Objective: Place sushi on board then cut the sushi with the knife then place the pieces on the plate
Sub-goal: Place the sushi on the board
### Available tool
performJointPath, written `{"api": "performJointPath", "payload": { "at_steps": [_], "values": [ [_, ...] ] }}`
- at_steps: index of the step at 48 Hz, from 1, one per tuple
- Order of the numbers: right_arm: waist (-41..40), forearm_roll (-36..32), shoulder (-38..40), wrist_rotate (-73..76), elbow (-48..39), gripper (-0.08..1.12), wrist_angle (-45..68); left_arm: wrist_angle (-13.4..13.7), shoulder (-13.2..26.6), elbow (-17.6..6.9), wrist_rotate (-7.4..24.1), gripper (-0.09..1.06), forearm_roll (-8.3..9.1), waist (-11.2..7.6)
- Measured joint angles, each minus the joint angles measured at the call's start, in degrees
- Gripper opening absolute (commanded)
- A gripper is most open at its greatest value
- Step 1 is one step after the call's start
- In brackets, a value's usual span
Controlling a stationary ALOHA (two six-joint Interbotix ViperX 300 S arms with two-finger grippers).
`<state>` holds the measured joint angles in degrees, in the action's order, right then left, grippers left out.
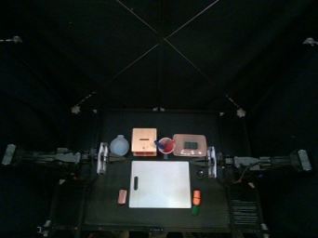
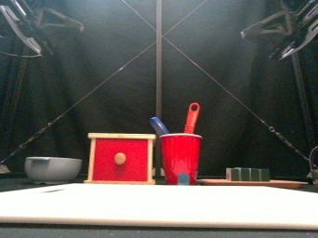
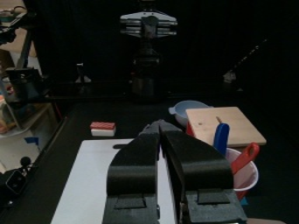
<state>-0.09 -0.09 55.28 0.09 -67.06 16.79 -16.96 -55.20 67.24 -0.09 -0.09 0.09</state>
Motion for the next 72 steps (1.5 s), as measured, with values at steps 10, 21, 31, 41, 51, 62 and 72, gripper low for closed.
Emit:
{"api": "performJointPath", "payload": {
  "at_steps": [10, 21, 31, 41, 51, 62, 72],
  "values": [
    [-2.2, 0.35, -1.76, 0.18, -0.26, 0.04, -1.58, -1.58, 3.25, 0.18, 0.26, -0.02, 0.26, -0.18],
    [-10.63, 0.44, -6.33, 0.53, 3.25, 0.05, -11.78, -1.85, 8.53, -0.09, 0.26, -0.02, 0.26, -0.35],
    [-20.39, -0.09, -11.34, -0.26, 8.26, 0.18, -26.63, -1.85, 14.5, -1.23, 0.26, -0.02, 0.26, -0.35],
    [-25.93, -2.46, -17.49, -0.62, 10.72, 0.57, -34.8, -1.76, 18.46, -1.76, 0.26, -0.02, 0.26, -0.26],
    [-26.63, -6.33, -23.91, -0.7, 12.04, 0.97, -37.0, -1.85, 18.98, -1.76, 0.26, -0.02, 0.26, 0.18],
    [-27.86, -8.17, -30.5, -2.29, 14.5, 1.0, -42.54, -1.85, 19.07, -1.76, 0.35, -0.02, 0.26, 0.26],
    [-30.41, -8.17, -33.84, -7.12, 16.17, 1.0, -46.49, -1.85, 19.07, -1.76, 0.35, -0.02, 0.26, 0.26]
  ]
}}
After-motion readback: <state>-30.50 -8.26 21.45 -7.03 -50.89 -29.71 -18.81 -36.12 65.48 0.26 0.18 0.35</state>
